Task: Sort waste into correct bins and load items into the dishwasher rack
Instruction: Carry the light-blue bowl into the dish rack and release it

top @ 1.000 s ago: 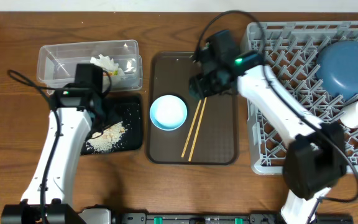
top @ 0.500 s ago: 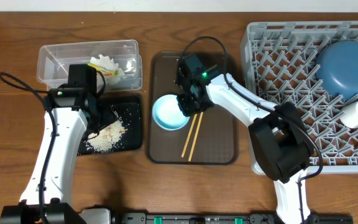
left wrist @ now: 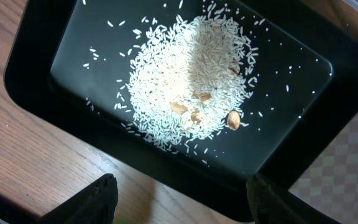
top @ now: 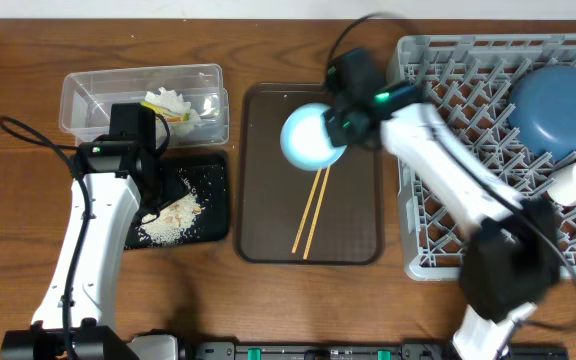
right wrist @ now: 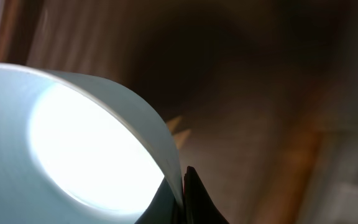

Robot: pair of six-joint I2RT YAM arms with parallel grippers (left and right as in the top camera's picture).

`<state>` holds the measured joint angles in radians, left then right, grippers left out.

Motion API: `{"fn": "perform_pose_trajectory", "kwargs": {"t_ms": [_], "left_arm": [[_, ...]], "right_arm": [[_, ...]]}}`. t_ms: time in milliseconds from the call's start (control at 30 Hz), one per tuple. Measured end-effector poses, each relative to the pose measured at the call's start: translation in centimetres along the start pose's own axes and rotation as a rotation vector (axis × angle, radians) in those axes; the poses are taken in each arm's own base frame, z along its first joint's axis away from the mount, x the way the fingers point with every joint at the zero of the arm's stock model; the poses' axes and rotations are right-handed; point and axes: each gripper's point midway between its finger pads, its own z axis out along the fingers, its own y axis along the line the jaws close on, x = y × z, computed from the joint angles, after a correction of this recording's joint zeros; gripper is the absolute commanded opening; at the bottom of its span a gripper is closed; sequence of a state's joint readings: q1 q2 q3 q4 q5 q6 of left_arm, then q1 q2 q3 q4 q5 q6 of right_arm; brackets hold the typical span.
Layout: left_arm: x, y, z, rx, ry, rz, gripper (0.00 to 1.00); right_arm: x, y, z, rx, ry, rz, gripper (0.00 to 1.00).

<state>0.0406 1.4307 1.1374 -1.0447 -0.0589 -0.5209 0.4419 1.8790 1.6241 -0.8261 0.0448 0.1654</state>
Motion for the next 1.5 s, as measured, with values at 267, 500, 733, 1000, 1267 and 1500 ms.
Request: {"fn": "perform_pose_trajectory", "kwargs": {"t_ms": [267,500,733,1000,1267,1500], "left_arm": [[-0.1,0.0,0.0,0.002,-0.003,0.0,0.69],[-0.1,-0.1,0.0,0.002,-0.004,-0.001,0.7],[-0.1,-0.1,0.0,0.002,-0.004,-0.001,0.69],[-0.1,-0.1,0.0,0.002,-0.004,-0.001,0.69],[-0.1,-0.1,0.0,0.002,-0.004,-0.001,0.69],[-0.1,-0.1,0.0,0.002,-0.004,-0.001,0.69]], "right_arm": [[-6.7,-12.4,-11.1,0.473,-0.343,0.056,0.01],[-7.5,-22.3,-15.7,0.921,-0.405,0.151,0.01],[-5.8,-27.9,-16.5,1.135,-0.317,0.191,0.01],[-2.5,-32.4,-12.2,1.307,-0.07,0.139,0.01],[-0.4,-33.8,-8.7,1.361,0.074,0.091,0.01],[1.3,-33.3,-6.6,1.354,0.141,0.07,0.01]]}}
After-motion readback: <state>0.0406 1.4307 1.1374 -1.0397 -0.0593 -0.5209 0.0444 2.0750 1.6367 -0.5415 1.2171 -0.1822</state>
